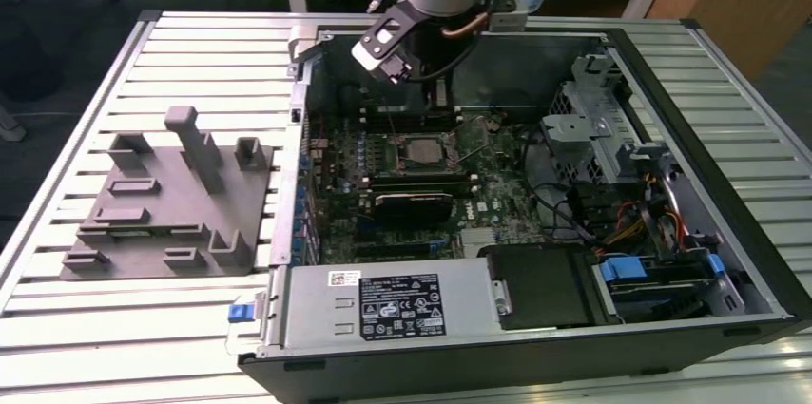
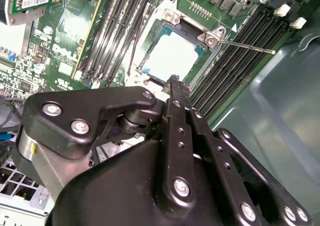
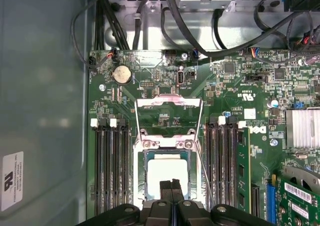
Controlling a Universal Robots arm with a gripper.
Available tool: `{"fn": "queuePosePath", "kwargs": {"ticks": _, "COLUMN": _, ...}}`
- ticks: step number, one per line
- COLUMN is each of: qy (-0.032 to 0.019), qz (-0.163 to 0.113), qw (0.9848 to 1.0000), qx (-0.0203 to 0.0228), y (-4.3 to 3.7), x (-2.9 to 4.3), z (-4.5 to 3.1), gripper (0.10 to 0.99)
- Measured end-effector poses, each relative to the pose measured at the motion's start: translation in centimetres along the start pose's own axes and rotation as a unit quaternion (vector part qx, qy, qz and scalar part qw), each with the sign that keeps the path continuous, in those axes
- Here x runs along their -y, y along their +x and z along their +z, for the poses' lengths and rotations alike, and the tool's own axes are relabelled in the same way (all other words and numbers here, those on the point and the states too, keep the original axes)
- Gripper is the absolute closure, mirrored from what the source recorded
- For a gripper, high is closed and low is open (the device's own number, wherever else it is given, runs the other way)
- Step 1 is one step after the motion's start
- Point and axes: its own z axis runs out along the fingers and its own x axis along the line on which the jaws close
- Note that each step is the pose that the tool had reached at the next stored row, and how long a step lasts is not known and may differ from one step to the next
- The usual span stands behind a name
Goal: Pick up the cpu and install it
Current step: 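Close the cpu cover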
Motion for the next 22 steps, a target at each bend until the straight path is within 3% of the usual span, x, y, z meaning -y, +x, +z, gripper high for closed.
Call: {"fn": "queuePosePath", "kwargs": {"ticks": 22, "qy": 0.0, "qz": 0.0, "qw": 1.0, "qx": 0.0, "y": 0.03, "x": -1.71, "z": 0.09, "gripper": 0.98}}
